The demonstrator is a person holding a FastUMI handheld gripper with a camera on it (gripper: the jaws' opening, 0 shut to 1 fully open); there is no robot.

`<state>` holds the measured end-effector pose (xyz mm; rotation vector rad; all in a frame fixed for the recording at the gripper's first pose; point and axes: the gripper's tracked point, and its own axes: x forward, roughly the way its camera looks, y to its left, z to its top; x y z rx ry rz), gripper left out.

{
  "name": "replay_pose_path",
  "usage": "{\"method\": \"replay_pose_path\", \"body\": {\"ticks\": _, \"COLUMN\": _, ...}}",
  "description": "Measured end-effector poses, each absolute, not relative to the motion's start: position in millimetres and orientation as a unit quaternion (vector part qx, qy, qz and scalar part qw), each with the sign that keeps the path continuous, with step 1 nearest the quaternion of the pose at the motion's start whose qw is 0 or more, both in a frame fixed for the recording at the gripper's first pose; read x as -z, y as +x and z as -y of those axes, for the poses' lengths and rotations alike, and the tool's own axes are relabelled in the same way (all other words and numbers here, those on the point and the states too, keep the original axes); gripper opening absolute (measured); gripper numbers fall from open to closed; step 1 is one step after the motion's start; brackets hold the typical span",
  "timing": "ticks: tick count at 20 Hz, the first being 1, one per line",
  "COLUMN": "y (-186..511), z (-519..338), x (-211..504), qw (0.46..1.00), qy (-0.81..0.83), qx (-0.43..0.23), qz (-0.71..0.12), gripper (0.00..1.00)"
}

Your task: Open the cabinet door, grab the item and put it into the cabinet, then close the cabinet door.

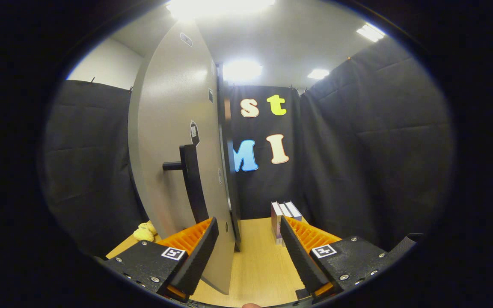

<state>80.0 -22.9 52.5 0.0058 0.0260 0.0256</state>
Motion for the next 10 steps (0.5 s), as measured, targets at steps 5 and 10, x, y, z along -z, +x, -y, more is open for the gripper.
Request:
{"method": "replay_pose_path", "body": {"ticks": 5, "y": 77, "z": -31, "x": -47, "qw": 0.999, "qy": 0.008, "qx": -0.03, "qz": -0.015, "gripper": 0.92}}
{"method": "replay_pose_path", "body": {"ticks": 10, "y": 88, "z": -96, "x": -43, "qw": 0.999, "qy": 0.0, "qx": -0.049, "qz": -0.014, "gripper": 0.92}}
